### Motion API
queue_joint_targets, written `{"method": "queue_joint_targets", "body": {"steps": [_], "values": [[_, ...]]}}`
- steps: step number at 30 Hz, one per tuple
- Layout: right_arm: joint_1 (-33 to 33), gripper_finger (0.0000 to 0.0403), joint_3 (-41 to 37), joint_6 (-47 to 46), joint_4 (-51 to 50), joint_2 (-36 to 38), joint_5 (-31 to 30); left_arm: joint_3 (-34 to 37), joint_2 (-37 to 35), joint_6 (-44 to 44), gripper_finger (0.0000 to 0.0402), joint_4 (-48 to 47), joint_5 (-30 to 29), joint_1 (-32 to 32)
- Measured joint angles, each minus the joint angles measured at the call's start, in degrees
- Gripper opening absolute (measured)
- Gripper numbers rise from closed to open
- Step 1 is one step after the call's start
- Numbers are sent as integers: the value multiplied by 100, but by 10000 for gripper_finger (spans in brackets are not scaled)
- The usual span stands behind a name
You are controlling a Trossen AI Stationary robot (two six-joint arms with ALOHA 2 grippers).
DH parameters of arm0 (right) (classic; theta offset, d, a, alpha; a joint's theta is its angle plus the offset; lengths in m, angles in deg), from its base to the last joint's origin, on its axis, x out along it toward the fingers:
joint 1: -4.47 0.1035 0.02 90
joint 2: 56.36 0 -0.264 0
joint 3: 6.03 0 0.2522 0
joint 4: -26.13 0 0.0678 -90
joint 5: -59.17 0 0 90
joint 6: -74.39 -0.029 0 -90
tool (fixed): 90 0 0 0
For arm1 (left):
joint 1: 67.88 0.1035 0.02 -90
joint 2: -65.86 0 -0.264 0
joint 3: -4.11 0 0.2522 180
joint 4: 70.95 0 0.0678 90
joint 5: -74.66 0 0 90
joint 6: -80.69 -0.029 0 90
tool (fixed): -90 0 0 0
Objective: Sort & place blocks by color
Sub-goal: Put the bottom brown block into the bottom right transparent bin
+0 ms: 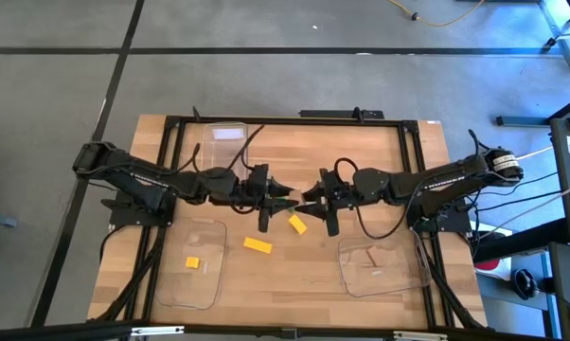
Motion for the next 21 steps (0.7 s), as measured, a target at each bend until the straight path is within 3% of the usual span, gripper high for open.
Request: {"method": "queue_joint_targets", "body": {"steps": [10,15,21], "values": [[2,130,0,-9,-12,2,-15,0,-4,-55,116,-33,219,100],[4,177,0,-188,11,-6,-37,0,-2,-87,116,-32,301,108],[4,129,0,-255,28,-6,-32,0,-24,-5,120,-46,325,108]]}}
